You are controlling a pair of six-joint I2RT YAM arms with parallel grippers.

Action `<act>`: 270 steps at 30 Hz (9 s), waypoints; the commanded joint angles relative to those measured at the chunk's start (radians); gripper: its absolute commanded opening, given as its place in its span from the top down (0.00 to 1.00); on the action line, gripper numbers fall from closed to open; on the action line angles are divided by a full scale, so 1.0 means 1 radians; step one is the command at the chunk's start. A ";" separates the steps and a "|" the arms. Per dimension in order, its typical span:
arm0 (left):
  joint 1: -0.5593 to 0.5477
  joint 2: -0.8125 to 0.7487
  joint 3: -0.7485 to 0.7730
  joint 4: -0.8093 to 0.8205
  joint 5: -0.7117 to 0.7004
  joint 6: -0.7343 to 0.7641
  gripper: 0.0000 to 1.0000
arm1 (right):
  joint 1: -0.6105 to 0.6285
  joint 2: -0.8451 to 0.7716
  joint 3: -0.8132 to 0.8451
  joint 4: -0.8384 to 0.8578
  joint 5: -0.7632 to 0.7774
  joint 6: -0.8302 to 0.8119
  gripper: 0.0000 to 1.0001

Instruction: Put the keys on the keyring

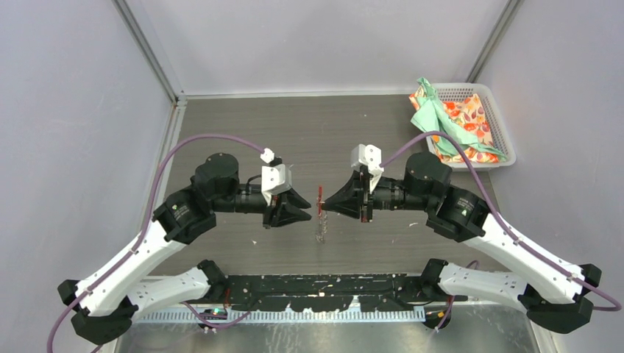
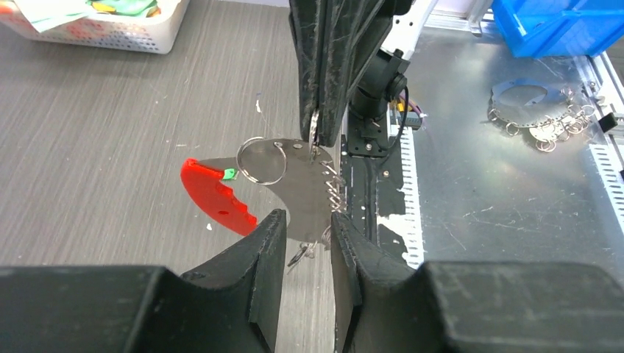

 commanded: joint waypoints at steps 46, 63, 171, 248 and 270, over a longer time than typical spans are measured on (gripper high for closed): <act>0.010 0.022 0.022 0.079 0.047 0.037 0.93 | 0.026 -0.017 -0.147 0.329 -0.047 0.159 0.99; 0.010 -0.018 -0.022 0.008 0.037 0.205 1.00 | 0.023 -0.059 -0.061 0.088 0.117 0.226 0.41; 0.060 -0.118 -0.161 0.106 0.119 0.114 1.00 | -0.479 0.154 -0.826 0.331 0.488 0.705 0.78; 0.062 -0.130 -0.173 0.095 0.120 0.105 1.00 | -0.259 0.207 -0.673 0.105 0.777 0.806 0.97; 0.062 -0.034 -0.127 0.133 0.295 0.070 1.00 | -0.221 -0.126 -0.156 -0.280 -0.046 -0.258 0.99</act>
